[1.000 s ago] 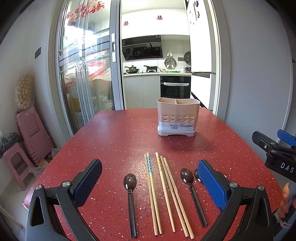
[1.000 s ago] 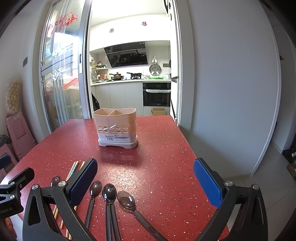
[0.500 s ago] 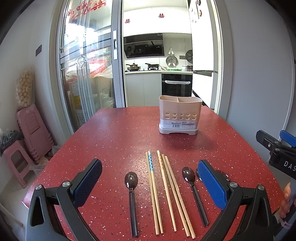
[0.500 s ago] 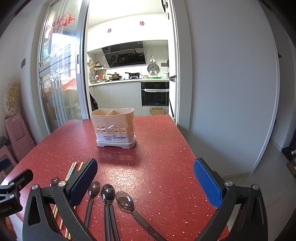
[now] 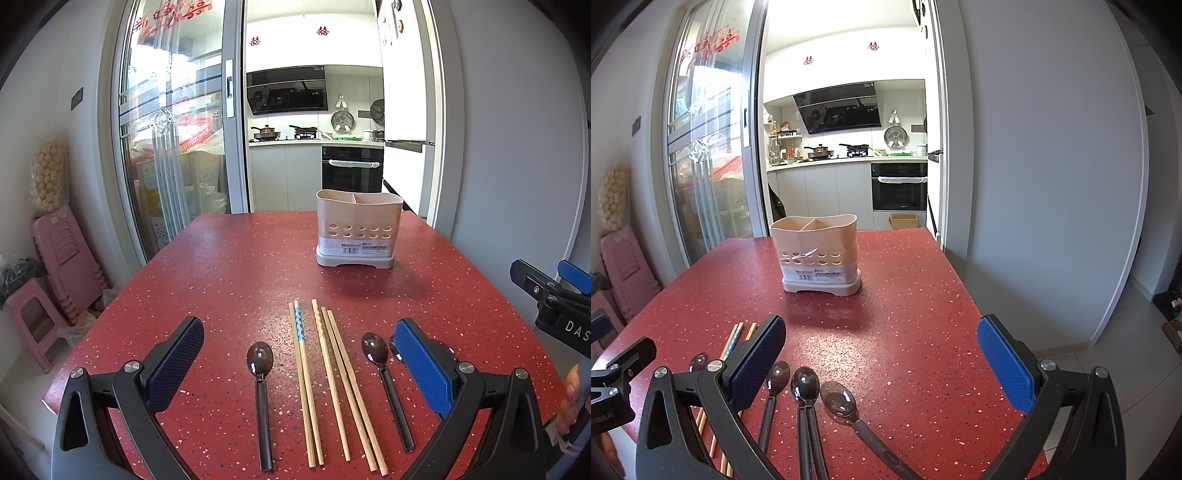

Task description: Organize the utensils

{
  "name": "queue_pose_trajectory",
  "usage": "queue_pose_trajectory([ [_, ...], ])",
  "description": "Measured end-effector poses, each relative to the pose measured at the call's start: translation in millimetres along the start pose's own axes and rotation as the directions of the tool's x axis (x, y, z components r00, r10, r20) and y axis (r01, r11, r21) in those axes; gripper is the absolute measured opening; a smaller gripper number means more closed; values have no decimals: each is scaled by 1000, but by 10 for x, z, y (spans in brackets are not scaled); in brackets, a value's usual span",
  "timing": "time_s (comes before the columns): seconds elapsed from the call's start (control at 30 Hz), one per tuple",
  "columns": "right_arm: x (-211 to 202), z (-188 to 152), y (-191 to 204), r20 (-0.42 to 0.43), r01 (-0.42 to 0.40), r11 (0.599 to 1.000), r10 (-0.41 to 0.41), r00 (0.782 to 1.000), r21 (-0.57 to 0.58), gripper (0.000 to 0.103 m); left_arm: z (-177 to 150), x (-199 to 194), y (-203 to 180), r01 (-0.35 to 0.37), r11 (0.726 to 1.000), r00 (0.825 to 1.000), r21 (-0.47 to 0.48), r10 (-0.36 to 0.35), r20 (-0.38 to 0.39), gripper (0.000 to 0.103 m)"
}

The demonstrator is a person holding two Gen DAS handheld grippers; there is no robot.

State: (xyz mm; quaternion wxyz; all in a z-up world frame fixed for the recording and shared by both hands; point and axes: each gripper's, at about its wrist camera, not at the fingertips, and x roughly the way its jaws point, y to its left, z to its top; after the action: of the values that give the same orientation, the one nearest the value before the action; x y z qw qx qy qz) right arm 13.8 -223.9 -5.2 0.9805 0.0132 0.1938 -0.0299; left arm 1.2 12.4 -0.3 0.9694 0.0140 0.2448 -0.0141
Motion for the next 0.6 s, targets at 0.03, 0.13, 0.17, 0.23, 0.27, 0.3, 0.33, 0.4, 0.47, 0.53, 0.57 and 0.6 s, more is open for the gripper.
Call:
queue_pose_trajectory([
  [0.03, 3, 2, -4, 0, -1, 1000, 1, 1000, 0, 103, 1, 0, -2, 0, 1000, 1000, 0, 0, 0, 103],
  [0.13, 3, 2, -2, -1, 0, 1000, 0, 1000, 0, 103, 5, -4, -6, 1, 1000, 1000, 0, -1, 2, 103],
  [0.17, 4, 2, -3, -1, -1, 1000, 1, 1000, 0, 103, 6, -2, -9, 1, 1000, 1000, -1, -1, 3, 103],
  [0.23, 4, 0, 0, -2, 0, 1000, 0, 1000, -2, 103, 9, -5, -4, 2, 1000, 1000, -2, -2, 2, 103],
  [0.27, 2, -2, -2, -1, 1, 1000, -1, 1000, -2, 103, 8, -6, -4, 2, 1000, 1000, -2, -2, 2, 103],
  [0.3, 5, -2, -3, -1, 0, 1000, 0, 1000, -2, 103, 8, -5, -5, 3, 1000, 1000, -2, -3, 1, 103],
  [0.33, 6, 0, -2, -2, -1, 1000, 1, 1000, -2, 103, 5, -7, -5, 3, 1000, 1000, -2, -3, 1, 103],
  [0.4, 4, 9, -4, -3, -1, 1000, 1, 1000, -3, 103, 7, -3, -10, 3, 1000, 1000, -4, -3, 1, 103],
  [0.47, 7, 18, -4, -2, -1, 1000, 1, 1000, -6, 103, 11, -2, -8, 3, 1000, 1000, -8, -3, 1, 103],
  [0.53, 7, 21, -2, -3, -2, 1000, 2, 1000, -6, 103, 10, -9, 0, 2, 1000, 1000, -11, -2, 0, 103],
  [0.57, 8, 23, 1, -4, -2, 1000, 2, 1000, -7, 103, 11, -10, 2, 2, 1000, 1000, -12, -2, 1, 103],
  [0.6, 8, 23, 5, -4, -2, 1000, 2, 1000, -8, 103, 8, -11, 10, 2, 1000, 1000, -11, -2, 0, 103],
])
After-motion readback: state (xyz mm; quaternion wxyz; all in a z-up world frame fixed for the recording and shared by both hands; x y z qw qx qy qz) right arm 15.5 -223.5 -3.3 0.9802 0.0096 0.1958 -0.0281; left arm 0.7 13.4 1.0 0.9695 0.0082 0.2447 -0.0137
